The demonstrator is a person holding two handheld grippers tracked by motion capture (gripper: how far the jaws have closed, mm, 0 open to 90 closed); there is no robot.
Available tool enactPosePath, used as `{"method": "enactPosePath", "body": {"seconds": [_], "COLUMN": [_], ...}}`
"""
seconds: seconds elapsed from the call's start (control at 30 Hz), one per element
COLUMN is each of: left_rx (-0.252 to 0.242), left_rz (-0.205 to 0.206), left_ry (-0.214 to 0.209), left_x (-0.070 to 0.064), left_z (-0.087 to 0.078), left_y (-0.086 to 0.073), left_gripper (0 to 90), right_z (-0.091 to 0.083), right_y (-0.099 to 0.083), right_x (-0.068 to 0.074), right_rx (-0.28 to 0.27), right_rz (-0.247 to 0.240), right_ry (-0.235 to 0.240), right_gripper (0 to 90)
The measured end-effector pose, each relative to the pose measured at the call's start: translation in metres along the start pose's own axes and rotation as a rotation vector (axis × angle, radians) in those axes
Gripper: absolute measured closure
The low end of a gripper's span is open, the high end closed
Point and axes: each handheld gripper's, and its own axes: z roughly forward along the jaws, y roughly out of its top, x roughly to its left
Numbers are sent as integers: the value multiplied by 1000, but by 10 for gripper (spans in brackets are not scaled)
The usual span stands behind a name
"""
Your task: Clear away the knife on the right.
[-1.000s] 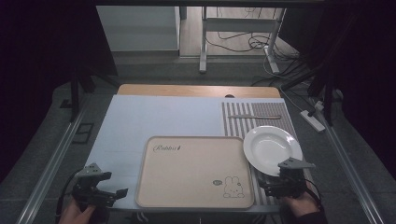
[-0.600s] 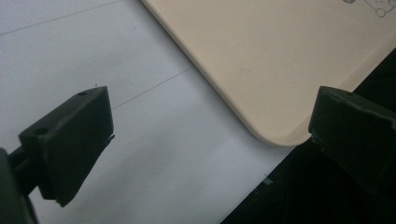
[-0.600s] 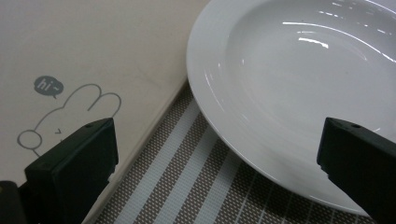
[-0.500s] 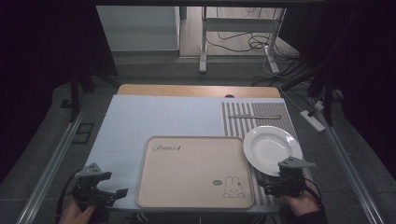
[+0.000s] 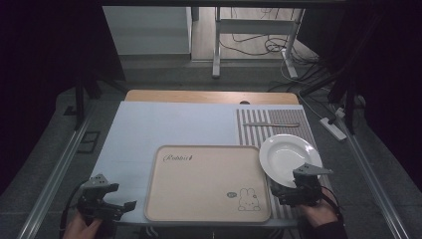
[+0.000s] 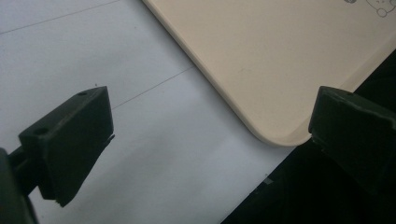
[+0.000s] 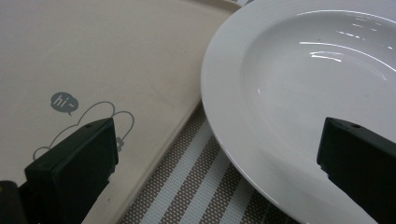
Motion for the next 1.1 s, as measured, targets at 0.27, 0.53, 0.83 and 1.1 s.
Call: {"method": "enactPosePath", "body": {"seconds": [0.27,0.53,0.83,1.1], "left_rx": [2,2,3,4], "left_rz": [1,2,4,6], "left_ry": [2,3,4,6], "left_x": [0,0,-1,-1], "left_z": [0,0,0,1], "left_y": [0,0,0,0], "left_gripper": [11,10,11,11], "right_z": [4,8,19,25], "right_y": [7,17,24,33], "right_x": [-3,-9,-14,-19], "right_rx": [0,-14,19,29], "right_rz": [-6,36,21,17], "right_ry": [19,19,-4,-8], "right_gripper": [0,0,0,0]}}
